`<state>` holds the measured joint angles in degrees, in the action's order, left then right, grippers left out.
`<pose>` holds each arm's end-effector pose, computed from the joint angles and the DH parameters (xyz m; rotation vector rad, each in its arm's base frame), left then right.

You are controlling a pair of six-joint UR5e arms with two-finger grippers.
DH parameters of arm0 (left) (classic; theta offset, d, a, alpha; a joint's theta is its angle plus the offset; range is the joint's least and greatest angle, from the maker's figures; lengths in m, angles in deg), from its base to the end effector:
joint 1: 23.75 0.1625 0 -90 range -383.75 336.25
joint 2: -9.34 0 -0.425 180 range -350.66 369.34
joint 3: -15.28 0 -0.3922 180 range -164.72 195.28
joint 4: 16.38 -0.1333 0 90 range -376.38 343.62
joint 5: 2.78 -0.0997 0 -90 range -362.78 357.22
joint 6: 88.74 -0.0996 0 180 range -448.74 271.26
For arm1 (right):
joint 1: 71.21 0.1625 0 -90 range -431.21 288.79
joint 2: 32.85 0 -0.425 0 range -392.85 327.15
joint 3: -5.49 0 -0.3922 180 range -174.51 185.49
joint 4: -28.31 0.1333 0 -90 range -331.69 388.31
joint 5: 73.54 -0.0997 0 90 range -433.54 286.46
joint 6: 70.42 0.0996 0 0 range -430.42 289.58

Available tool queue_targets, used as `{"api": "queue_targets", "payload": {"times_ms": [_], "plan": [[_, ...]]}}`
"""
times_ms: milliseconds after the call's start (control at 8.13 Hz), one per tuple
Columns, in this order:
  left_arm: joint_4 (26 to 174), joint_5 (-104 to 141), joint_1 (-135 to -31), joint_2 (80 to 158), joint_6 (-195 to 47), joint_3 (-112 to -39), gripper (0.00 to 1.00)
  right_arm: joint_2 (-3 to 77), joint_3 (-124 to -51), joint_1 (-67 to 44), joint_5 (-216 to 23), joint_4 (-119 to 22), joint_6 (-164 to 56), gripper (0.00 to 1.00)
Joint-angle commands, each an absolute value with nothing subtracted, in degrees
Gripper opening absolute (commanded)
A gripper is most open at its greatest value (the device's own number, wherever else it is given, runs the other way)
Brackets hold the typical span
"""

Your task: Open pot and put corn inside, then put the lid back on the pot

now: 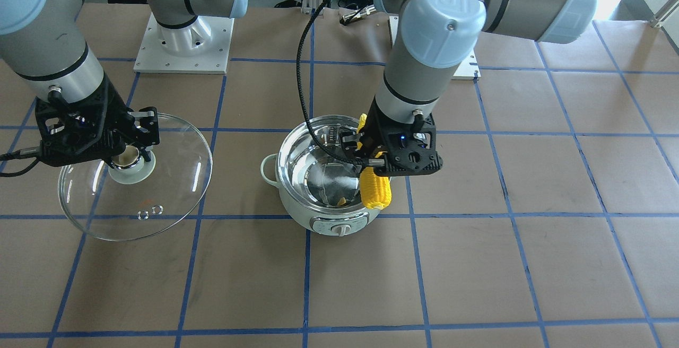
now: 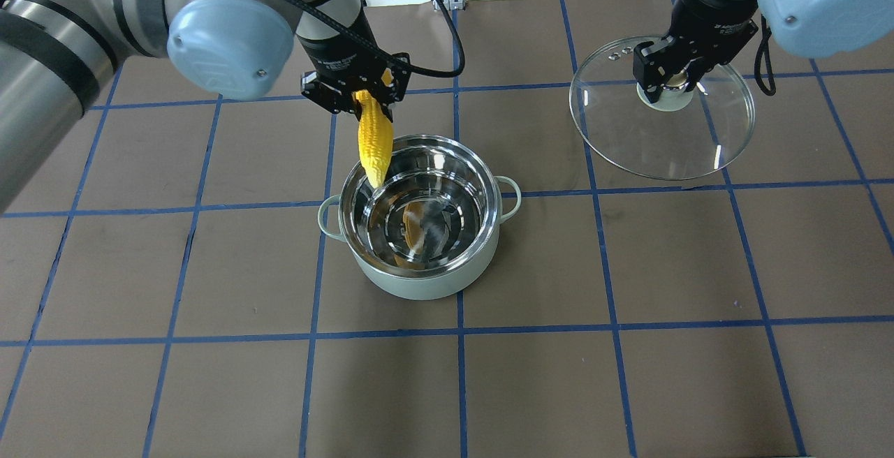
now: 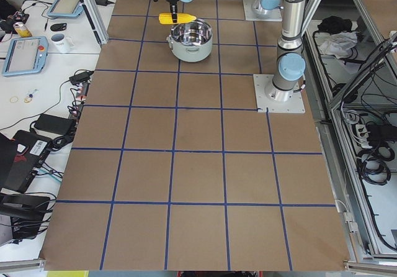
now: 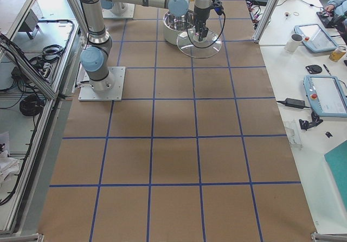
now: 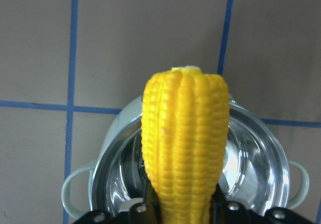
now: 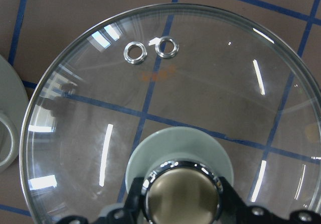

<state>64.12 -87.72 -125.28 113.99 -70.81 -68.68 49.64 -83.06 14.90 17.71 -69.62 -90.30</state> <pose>-0.2584 -0.5561 0.4173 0.1693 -3.0475 -0.0114 0.0936 -0.5561 0.4462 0.4325 -3.0830 0.0427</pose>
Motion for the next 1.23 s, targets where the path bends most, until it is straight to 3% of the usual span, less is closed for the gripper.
{"api": "queue_targets", "payload": {"times_ms": [0, 246, 861, 984, 1107], "plan": [[62.5, -87.7, -130.0, 114.0, -69.2, -75.5, 0.00, 49.3, -83.4, 14.2, 17.5, -69.9, -92.5, 0.03], [61.9, -87.9, -130.2, 113.8, -69.6, -79.0, 0.00, 49.2, -83.4, 14.1, 17.5, -70.0, -93.1, 0.03], [57.6, -87.8, -130.2, 117.1, -69.0, -79.0, 0.04, 49.2, -83.4, 13.4, 17.6, -69.7, -93.2, 0.00], [57.0, -87.7, -130.2, 117.4, -68.8, -78.9, 0.34, 49.2, -83.4, 12.1, 17.5, -69.4, -93.3, 0.00], [56.9, -87.9, -130.2, 117.4, -68.7, -78.8, 0.85, 49.2, -83.5, 11.3, 17.5, -69.3, -93.4, 0.00]]}}
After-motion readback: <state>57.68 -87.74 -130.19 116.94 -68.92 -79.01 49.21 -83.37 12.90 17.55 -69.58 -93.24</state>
